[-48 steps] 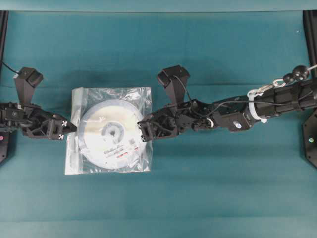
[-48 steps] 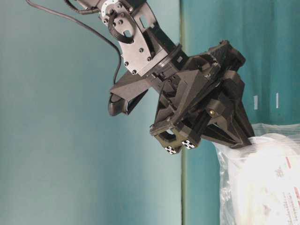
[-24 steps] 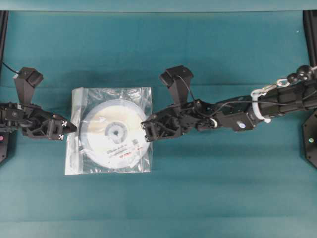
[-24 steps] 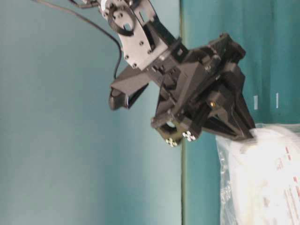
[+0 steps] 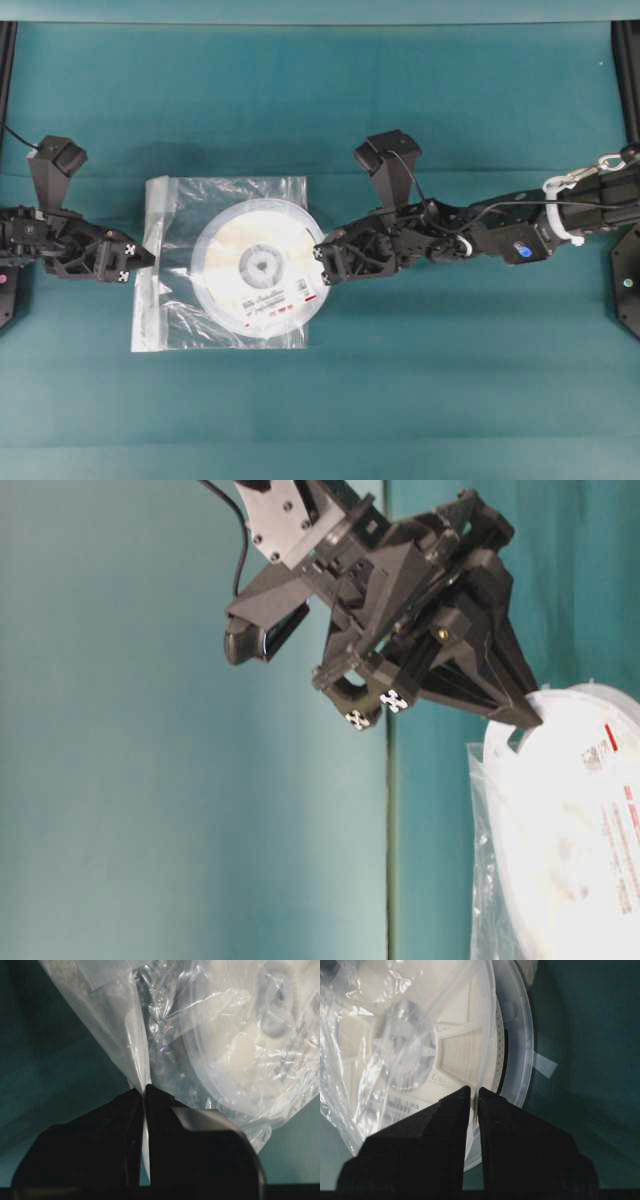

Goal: Take out the reel from the clear zip bag.
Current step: 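Drag the reel rightward out of the bag while the left gripper holds it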

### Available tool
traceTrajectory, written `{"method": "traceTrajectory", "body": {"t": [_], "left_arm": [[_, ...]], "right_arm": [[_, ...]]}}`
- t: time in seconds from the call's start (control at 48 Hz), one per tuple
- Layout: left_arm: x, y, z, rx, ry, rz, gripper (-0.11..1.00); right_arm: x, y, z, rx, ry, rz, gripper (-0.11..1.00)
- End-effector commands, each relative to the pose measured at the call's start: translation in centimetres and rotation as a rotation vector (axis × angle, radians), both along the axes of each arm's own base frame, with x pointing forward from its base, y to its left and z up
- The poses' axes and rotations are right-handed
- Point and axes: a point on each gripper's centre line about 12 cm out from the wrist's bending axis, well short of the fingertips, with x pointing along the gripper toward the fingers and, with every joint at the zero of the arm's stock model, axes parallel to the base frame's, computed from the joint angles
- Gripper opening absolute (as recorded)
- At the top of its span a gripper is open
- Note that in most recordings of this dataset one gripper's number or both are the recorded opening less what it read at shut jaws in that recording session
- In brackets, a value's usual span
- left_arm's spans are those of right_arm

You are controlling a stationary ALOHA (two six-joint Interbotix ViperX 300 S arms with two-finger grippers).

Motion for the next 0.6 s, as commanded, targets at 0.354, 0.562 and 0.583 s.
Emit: {"method": "traceTrajectory", "body": {"t": [0.354, 0.562, 0.583], "left_arm": [[0.4, 0.0, 0.3, 0.005, -0.016, -0.005, 0.03], [0.4, 0.0, 0.3, 0.004, -0.017, -0.004, 0.03], [0.4, 0.0, 0.3, 0.004, -0.017, -0.004, 0.03]], "right_arm": [[-0.5, 0.1, 1.2, 0.012, -0.022, -0.006, 0.11], [-1.1, 0.2, 1.4, 0.012, -0.020, -0.005, 0.11], [-1.2, 0.2, 1.4, 0.013, -0.019, -0.004, 0.11]]}}
